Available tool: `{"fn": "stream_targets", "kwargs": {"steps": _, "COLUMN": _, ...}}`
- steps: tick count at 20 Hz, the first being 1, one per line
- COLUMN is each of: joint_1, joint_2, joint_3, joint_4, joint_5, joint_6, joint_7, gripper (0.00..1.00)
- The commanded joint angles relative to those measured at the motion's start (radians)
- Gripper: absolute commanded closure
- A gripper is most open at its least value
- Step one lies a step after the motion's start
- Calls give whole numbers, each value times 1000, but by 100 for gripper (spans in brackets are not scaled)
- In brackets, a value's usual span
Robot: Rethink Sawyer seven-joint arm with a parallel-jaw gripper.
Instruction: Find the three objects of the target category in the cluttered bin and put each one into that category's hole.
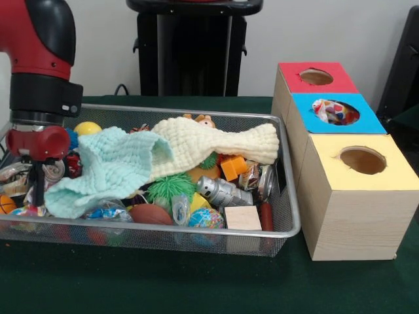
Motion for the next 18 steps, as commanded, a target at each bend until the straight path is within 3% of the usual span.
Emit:
{"fn": "stream_targets", "kwargs": {"steps": 1, "joint_1": -85, "joint_2": 67, "joint_3": 209, "joint_4": 17, "joint_5": -57, "joint_6": 133, "joint_7": -137, "gripper": 100}}
{"fn": "stream_targets", "kwargs": {"steps": 7, "joint_1": -57, "joint_2": 6, "joint_3": 181, "joint_4": 46, "joint_5": -39, "joint_6": 157, "joint_7": -126, "gripper": 100}}
{"fn": "stream_targets", "kwargs": {"steps": 14, "joint_1": 33, "joint_2": -327, "joint_3": 105, "joint_4": 204, "joint_5": 52, "joint_6": 238, "joint_7": -60, "gripper": 100}}
{"fn": "stream_targets", "kwargs": {"steps": 18, "joint_1": 62, "joint_2": -436, "joint_3": 110, "joint_4": 261, "joint_5": 113, "joint_6": 313, "joint_7": -58, "gripper": 100}}
